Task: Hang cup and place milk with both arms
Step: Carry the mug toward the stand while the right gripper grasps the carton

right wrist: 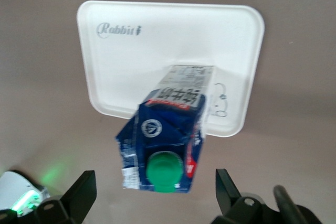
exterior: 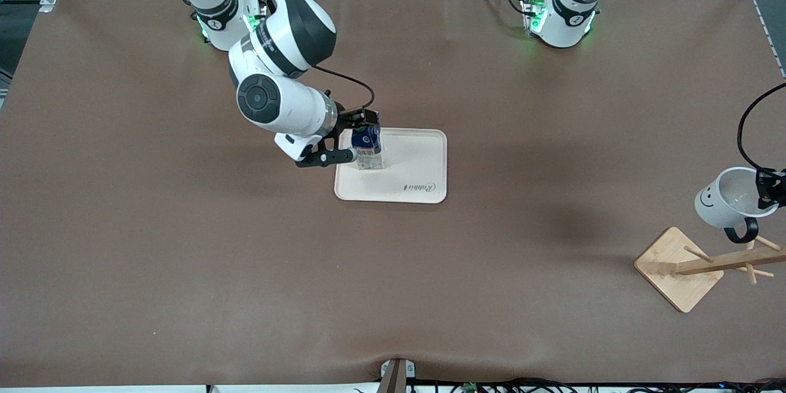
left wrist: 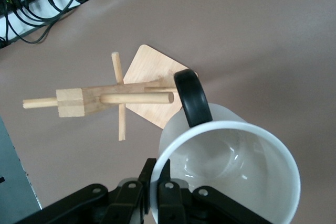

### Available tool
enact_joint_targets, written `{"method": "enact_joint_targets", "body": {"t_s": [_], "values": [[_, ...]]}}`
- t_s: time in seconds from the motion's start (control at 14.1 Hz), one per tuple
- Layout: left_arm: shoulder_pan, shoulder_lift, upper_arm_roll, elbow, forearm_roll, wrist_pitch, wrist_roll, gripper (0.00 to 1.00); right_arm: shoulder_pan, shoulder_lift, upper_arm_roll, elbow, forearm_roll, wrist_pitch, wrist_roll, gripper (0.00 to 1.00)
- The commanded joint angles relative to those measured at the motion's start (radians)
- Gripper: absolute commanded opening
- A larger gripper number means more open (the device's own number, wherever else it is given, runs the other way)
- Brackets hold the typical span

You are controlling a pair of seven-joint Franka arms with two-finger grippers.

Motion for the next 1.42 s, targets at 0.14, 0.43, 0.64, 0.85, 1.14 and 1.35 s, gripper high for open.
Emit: {"method": "enact_joint_targets", "body": {"t_s": [0.14, 0.43, 0.64, 0.85, 1.14, 1.35], "values": [[0.005, 0.028, 0.008, 0.039, -0.006, 0.021, 0.016, 0.00, 0.066, 0.014, -0.015, -0.055, 0.020, 0.108, 0.022, 1.00], [0.005, 0.039, 0.017, 0.047, -0.008, 0.025, 0.017, 0.00, 0.086, 0.014, -0.017, -0.071, -0.063, 0.125, 0.023, 1.00], [0.029, 0.054, 0.022, 0.047, -0.014, 0.039, 0.030, 0.00, 0.092, 0.014, -0.017, -0.089, -0.126, 0.135, 0.041, 1.00], [0.042, 0.070, 0.023, 0.047, -0.031, 0.062, 0.059, 0.00, 0.128, 0.014, -0.017, -0.144, -0.127, 0.251, 0.065, 0.96], [0.045, 0.085, 0.023, 0.047, -0.031, 0.068, 0.053, 0.00, 0.140, 0.014, -0.017, -0.118, -0.136, 0.213, 0.176, 0.00], [0.045, 0.087, 0.023, 0.045, -0.075, 0.070, 0.039, 1.00, 0.105, 0.010, -0.026, -0.031, -0.150, 0.036, 0.204, 0.00]]}}
